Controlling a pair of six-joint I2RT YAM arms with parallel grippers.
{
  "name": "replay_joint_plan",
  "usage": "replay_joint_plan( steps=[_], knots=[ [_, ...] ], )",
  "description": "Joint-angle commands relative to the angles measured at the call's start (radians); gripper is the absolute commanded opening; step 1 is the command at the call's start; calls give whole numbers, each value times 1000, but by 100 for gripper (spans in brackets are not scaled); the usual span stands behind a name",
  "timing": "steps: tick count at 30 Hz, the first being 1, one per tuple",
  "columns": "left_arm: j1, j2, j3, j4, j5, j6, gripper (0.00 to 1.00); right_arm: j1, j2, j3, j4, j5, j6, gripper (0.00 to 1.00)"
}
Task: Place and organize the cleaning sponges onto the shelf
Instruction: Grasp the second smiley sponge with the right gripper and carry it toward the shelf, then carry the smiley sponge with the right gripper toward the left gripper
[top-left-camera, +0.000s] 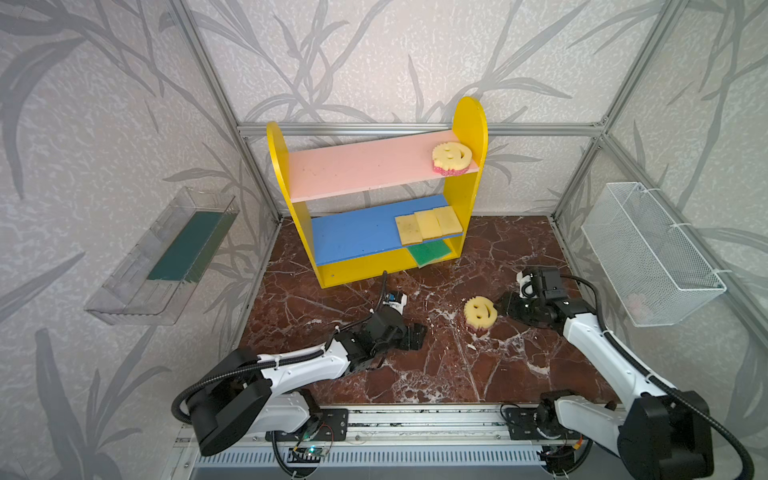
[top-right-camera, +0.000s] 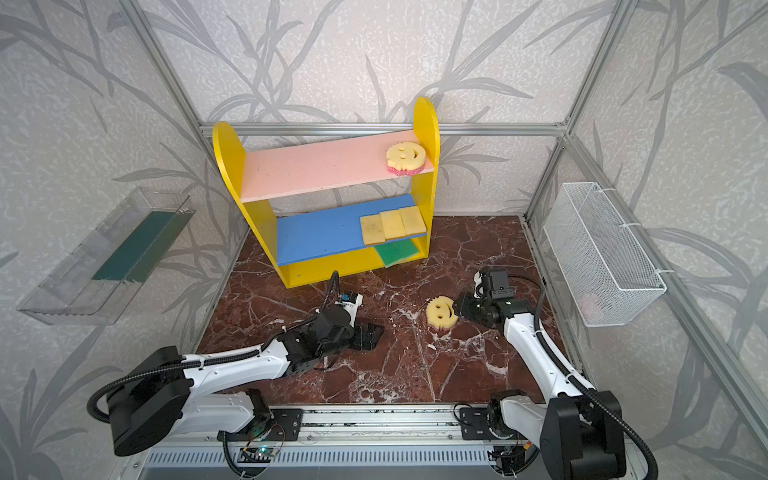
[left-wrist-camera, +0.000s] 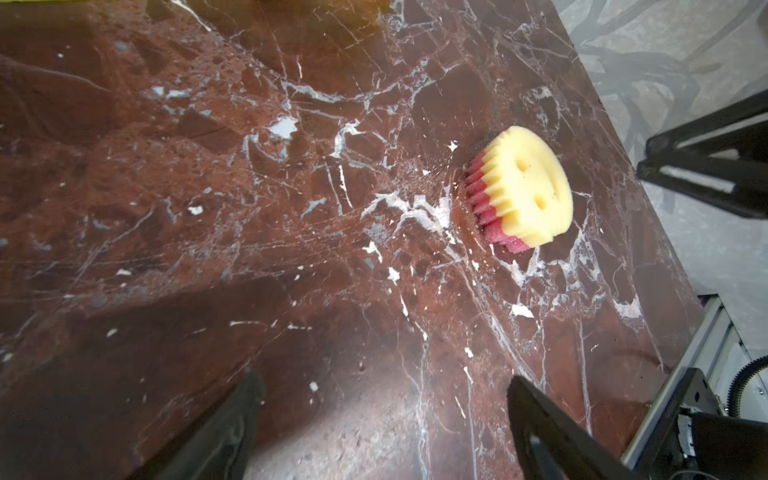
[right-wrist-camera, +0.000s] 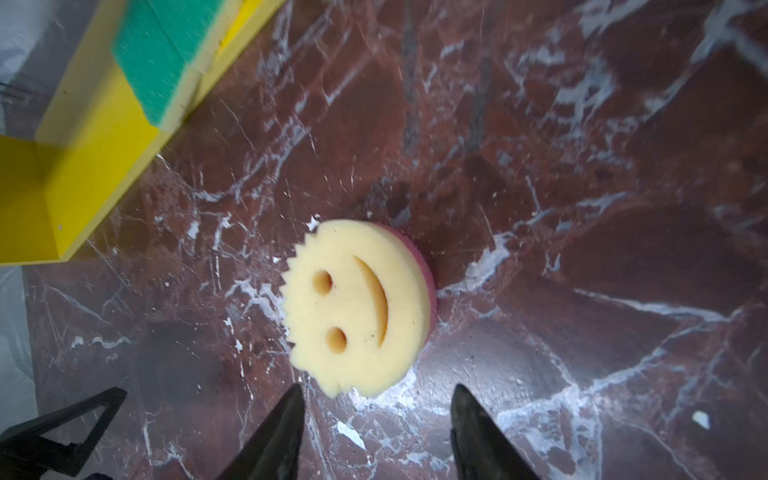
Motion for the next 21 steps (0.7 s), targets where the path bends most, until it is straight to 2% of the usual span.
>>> replay_joint_plan(
  steps=[1, 8, 17, 21],
  knots=[
    [4, 56, 45, 42, 10, -8, 94, -1, 42, -9, 20, -22, -28, 61],
    [5, 134, 79, 80, 35, -21, 94, -18, 221, 30, 34, -20, -73, 62],
    [5, 131, 60, 96, 29, -36, 93, -41, 286, 21, 111, -30, -59, 47],
    [5, 103, 48, 87, 22, -44, 93, -42, 302, 27, 115, -45, -62, 36]
  ],
)
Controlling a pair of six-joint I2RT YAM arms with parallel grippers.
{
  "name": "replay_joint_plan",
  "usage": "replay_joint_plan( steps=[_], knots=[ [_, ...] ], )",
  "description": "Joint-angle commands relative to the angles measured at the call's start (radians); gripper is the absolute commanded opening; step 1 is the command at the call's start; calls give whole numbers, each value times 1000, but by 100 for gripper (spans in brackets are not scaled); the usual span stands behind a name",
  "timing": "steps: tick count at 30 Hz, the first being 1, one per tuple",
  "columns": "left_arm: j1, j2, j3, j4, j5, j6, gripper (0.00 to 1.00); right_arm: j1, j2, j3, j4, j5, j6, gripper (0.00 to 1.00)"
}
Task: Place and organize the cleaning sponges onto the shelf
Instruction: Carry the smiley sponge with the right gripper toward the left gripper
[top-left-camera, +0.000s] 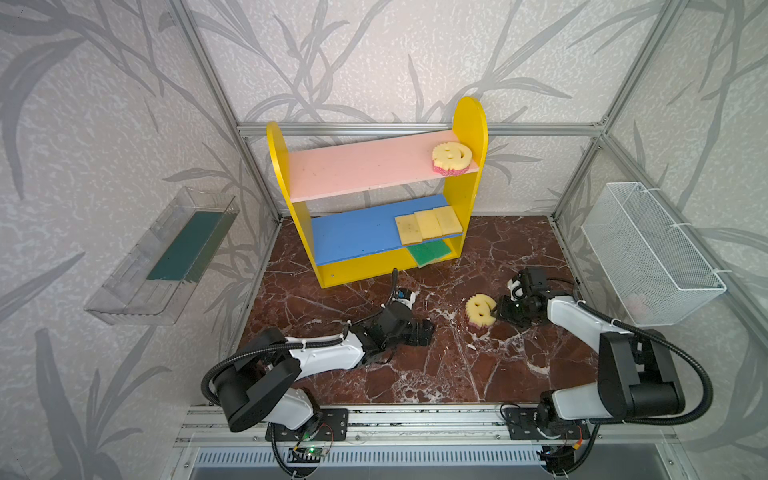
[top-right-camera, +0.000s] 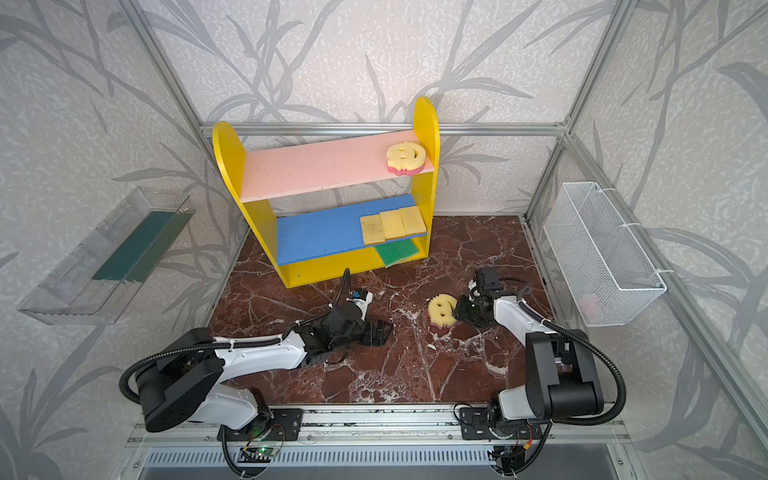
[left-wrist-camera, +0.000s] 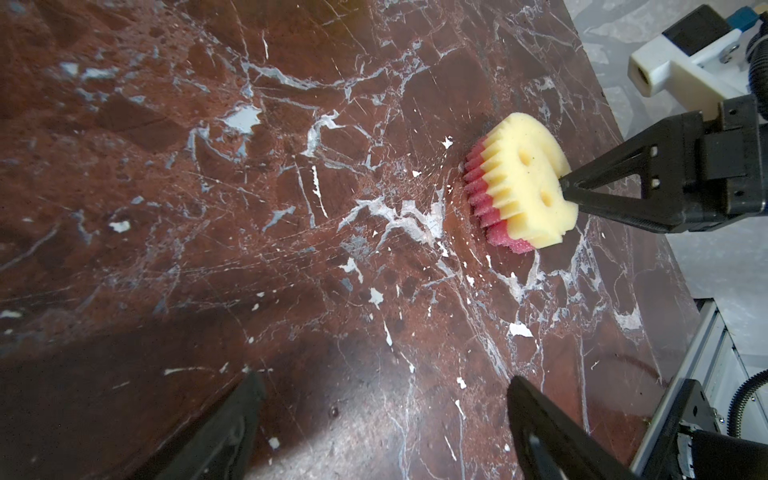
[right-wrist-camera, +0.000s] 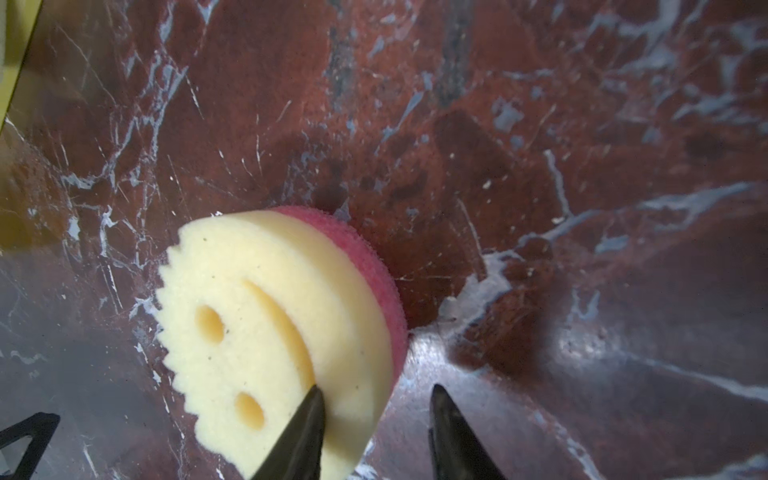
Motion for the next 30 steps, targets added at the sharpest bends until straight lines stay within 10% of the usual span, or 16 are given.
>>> replay_joint_plan(
  steps=[1, 18, 30],
  knots=[
    [3, -44, -9, 9, -18, -21, 93, -3, 17, 18, 4, -20, -7, 34],
    [68, -175, 44, 28, 111, -23, 98, 88, -295, 53, -58, -174, -8, 29],
    [98, -151, -12, 53, 97, -23, 97, 89, -153, 106, -108, 76, -35, 53]
  ],
)
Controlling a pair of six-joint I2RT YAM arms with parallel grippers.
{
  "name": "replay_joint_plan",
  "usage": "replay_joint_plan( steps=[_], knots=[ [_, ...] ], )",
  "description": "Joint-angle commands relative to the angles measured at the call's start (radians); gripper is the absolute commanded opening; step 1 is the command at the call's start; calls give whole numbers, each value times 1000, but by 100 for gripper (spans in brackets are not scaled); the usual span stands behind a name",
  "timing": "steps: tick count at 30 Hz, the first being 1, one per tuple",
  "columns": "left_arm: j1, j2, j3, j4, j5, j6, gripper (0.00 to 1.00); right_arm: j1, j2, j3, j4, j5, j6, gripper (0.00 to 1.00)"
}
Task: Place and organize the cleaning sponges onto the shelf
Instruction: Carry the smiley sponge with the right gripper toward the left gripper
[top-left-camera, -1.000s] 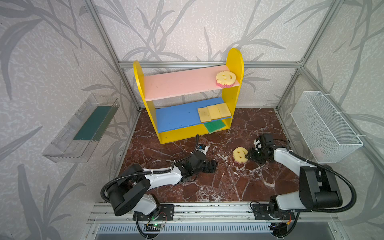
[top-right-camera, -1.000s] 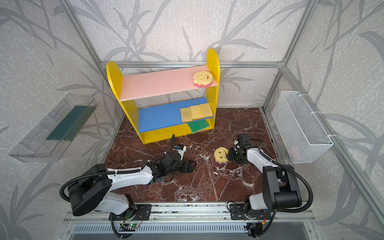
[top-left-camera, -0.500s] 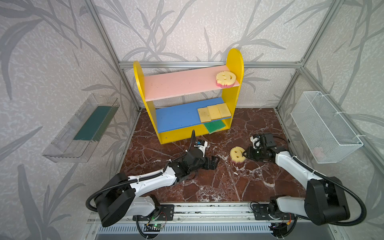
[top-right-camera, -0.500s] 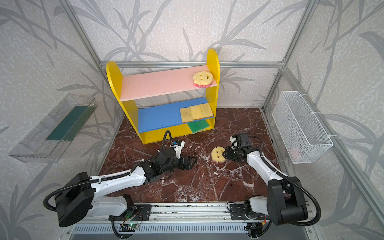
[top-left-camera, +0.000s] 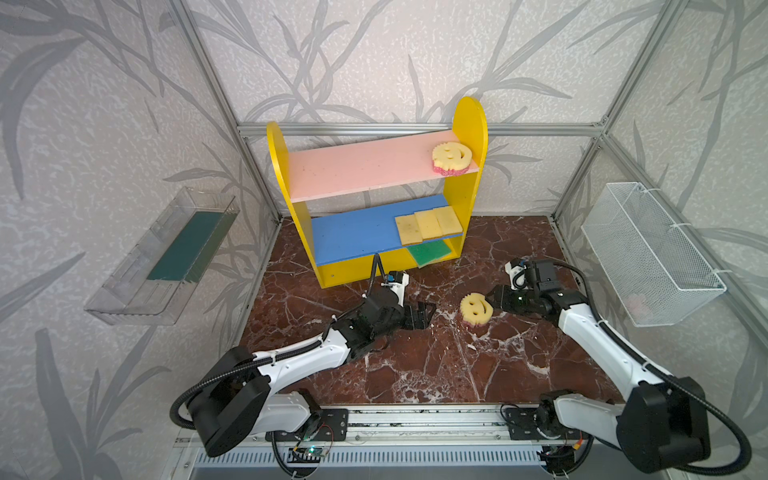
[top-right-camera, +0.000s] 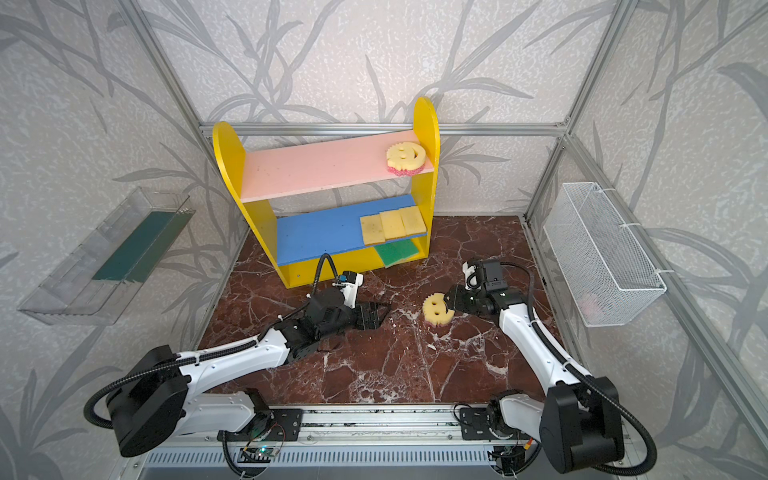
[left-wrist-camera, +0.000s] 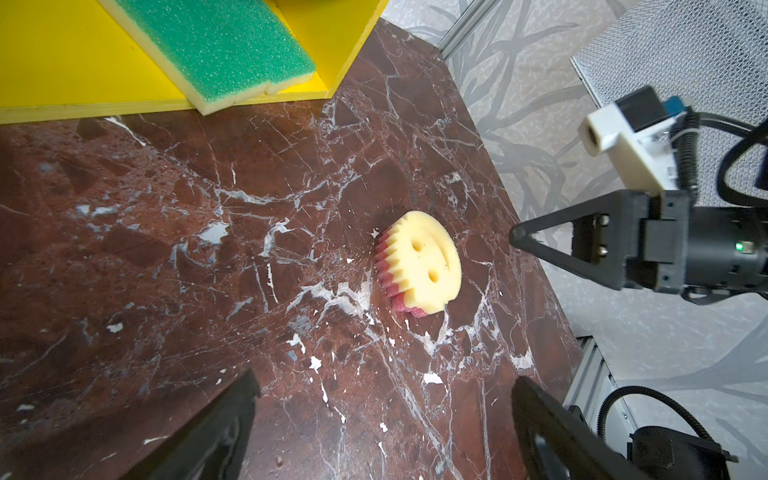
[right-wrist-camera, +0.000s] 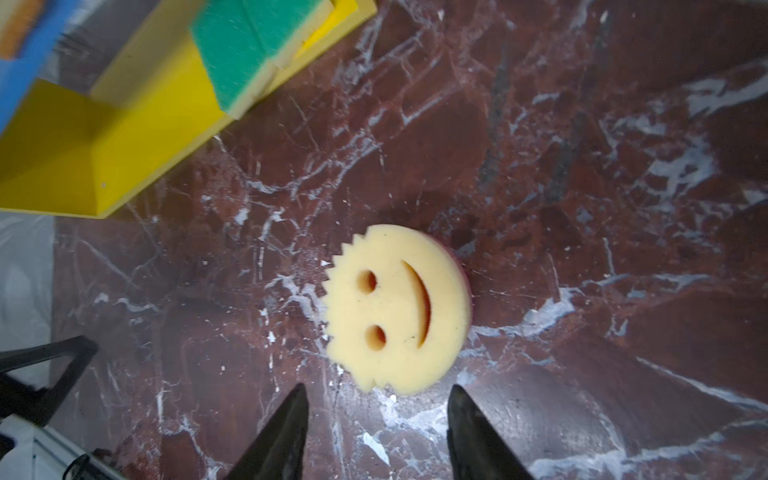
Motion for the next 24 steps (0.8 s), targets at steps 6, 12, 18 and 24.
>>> replay_joint_plan(
  steps=[6, 12, 18, 24],
  knots=[
    [31, -31, -97, 38, 2, -20, 97, 0, 154, -16, 64, 122, 19, 54],
    [45, -27, -126, 56, 14, -30, 97, -1, 244, -48, 119, 132, 24, 44],
    [47, -3, -127, 87, 27, -46, 96, 0, 314, -25, 120, 94, 18, 44],
    [47, -18, -125, 74, 30, -57, 95, 0, 298, -26, 114, 85, 18, 37]
  ],
)
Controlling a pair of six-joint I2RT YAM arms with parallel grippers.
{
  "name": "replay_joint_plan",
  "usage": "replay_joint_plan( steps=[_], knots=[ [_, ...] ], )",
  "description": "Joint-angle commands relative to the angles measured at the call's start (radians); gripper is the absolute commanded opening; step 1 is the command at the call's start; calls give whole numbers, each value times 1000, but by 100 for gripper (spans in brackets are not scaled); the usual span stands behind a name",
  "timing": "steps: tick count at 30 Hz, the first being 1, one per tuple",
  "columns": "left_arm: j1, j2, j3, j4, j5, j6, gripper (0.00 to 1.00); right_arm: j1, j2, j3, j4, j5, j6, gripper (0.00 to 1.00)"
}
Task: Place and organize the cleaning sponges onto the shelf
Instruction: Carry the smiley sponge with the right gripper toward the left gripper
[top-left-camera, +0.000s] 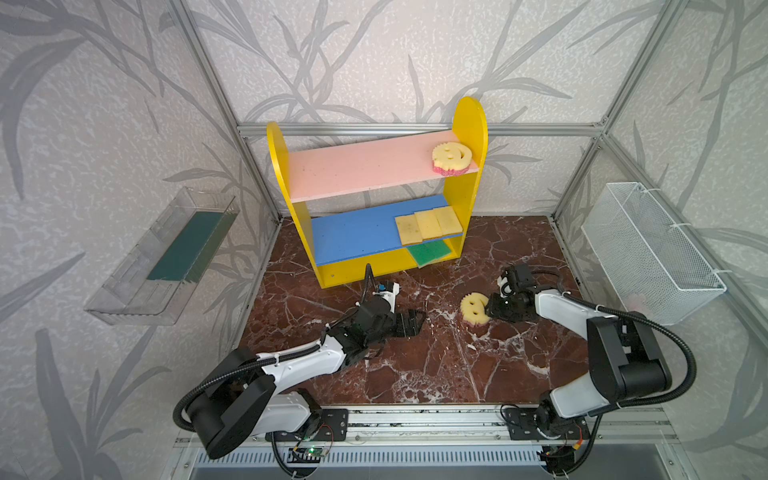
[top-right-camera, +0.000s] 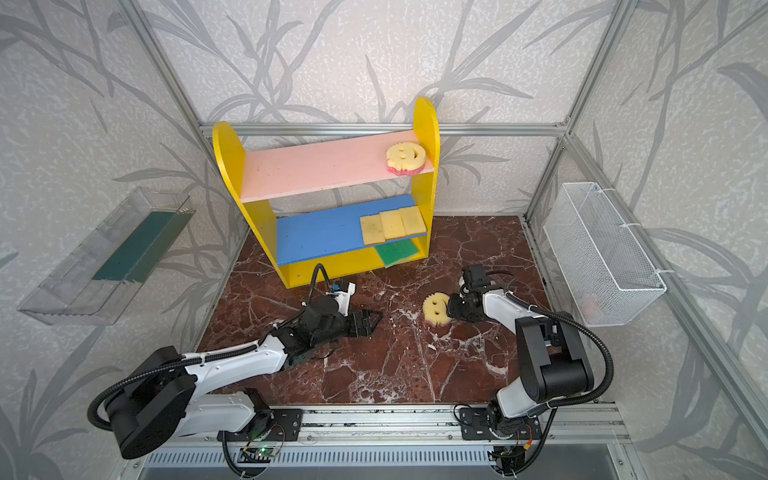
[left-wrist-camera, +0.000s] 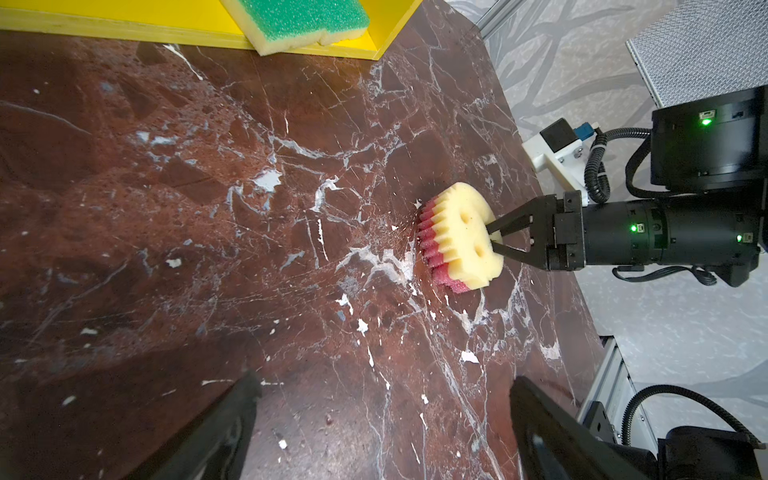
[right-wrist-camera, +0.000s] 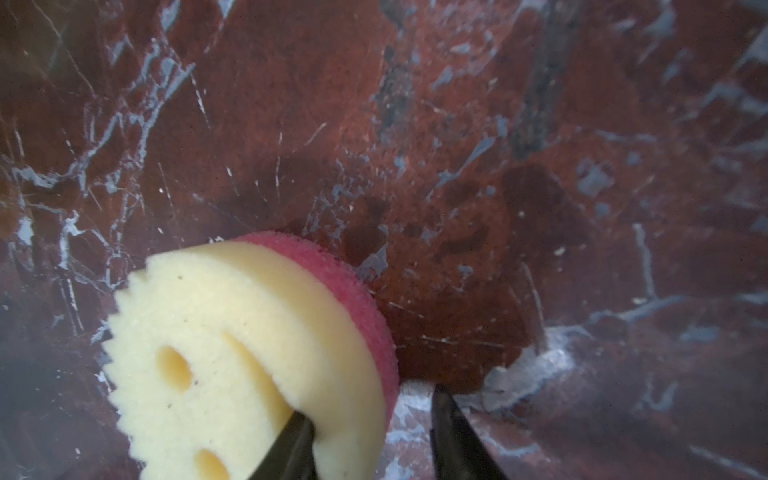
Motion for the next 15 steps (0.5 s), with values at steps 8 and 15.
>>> replay_joint_plan(
  steps=[8, 15],
  knots=[
    [3, -75, 28, -28, 24, -21, 95, 42, -185, 34, -100, -47, 5, 28],
    [3, -57, 78, 59, 73, -8, 95, 132, -292, 170, -166, -191, 25, 28]
  ],
)
